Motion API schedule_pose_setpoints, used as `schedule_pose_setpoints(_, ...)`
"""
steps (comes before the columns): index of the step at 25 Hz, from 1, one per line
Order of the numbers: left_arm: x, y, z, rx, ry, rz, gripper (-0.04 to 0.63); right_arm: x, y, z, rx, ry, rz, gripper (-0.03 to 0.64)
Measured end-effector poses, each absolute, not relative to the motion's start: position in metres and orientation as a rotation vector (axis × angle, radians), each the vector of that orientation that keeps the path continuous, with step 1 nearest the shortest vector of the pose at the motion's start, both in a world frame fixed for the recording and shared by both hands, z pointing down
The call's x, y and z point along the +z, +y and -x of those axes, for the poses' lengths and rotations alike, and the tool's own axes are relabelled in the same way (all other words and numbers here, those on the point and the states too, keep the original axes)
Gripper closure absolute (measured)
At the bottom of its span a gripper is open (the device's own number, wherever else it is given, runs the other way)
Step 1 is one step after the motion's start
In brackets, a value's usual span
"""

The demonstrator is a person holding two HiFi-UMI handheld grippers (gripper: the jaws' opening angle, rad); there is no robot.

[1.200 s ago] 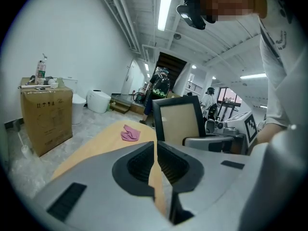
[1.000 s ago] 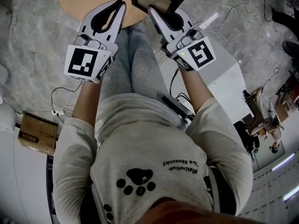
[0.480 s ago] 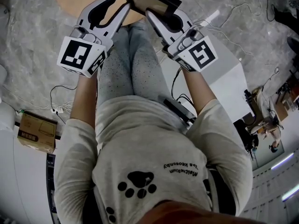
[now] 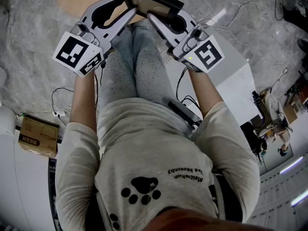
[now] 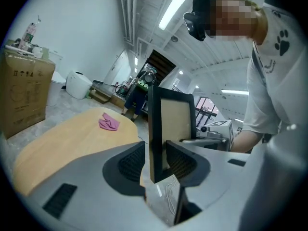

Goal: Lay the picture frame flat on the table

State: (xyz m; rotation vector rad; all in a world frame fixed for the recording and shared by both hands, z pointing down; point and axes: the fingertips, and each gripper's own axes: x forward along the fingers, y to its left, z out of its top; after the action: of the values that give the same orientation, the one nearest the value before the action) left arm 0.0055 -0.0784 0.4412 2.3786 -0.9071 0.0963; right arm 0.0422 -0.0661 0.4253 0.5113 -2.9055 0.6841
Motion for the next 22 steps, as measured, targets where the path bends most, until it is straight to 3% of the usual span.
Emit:
schedule_pose_setpoints(17,0.444,-0.065,-0.006,0.157,-0.800,-2.418,0.509,0.435,-0.057,-0.042,0.702,-2.910,-0.437,0.595)
schedule_pose_setpoints(22,0.450,-0.064,-0.004,0.216,-0.807,-2.420,0.509,0.441,-0.064,-0.046,0.656,-2.861,-0.534,0.531)
